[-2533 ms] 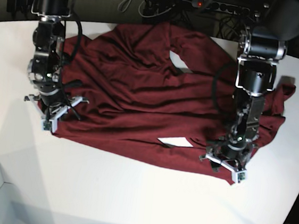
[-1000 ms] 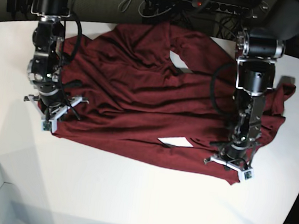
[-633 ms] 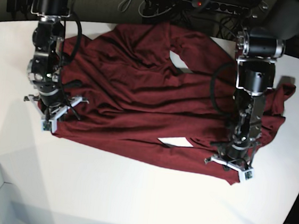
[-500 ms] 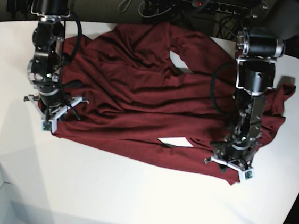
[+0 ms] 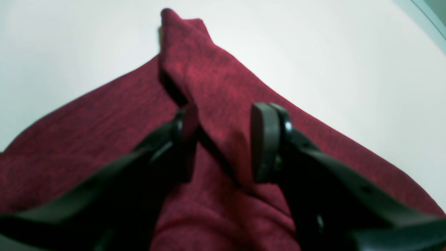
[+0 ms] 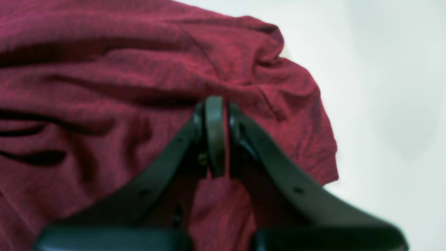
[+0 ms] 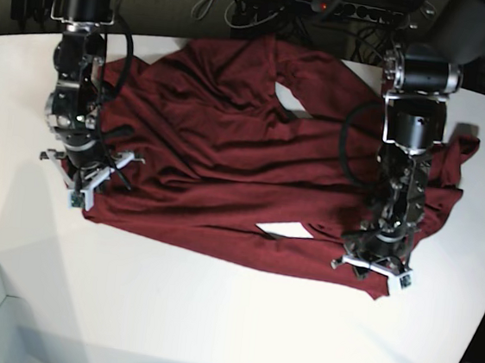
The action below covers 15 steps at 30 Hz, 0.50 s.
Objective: Layout the t-shirt on the table in an organized manner, then fold the t-shirt properly
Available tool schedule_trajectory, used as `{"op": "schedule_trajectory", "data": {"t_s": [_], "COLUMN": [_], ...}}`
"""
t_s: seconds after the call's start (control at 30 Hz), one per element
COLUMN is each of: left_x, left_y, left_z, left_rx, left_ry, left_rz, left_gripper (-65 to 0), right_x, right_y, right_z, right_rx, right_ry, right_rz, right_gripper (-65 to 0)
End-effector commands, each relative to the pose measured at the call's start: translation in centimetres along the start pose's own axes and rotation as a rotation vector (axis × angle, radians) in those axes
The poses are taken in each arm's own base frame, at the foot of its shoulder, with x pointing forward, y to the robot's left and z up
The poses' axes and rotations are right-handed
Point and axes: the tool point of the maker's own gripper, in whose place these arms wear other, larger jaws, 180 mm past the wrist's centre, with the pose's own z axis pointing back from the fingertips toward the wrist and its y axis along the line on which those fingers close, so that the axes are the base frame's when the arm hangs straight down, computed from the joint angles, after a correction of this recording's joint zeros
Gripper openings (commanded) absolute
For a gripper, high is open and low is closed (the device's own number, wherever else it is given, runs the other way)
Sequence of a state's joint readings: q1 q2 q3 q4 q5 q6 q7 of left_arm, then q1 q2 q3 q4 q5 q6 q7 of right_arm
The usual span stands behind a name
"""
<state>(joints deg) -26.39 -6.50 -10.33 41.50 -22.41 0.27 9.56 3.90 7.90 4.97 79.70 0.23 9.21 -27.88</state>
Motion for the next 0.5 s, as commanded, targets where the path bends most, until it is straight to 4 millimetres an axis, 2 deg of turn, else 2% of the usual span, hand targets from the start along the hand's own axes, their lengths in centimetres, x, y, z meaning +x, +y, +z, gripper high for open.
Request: {"op": "schedule_trajectory", "data": {"t_s": [0.0, 0.47], "left_x": [2.78, 2.62], "left_y": [-0.85, -0.92], "left_z": [-0.26, -0.25], "left_rx": [-0.017, -0.019], "left_ry": [-0.068, -0.065], "left_rz": [0.009, 0.011], "left_gripper": [-40.9, -40.8], "right_x": [1.98, 1.42], "right_y": [-0.52, -0.46], "right_z": [0.06, 0.22], "right_rx": [-0.012, -0.011], "right_ry": [-0.058, -0.048], "right_rz": [0.002, 0.003], "right_gripper": [-64.3, -64.3]}}
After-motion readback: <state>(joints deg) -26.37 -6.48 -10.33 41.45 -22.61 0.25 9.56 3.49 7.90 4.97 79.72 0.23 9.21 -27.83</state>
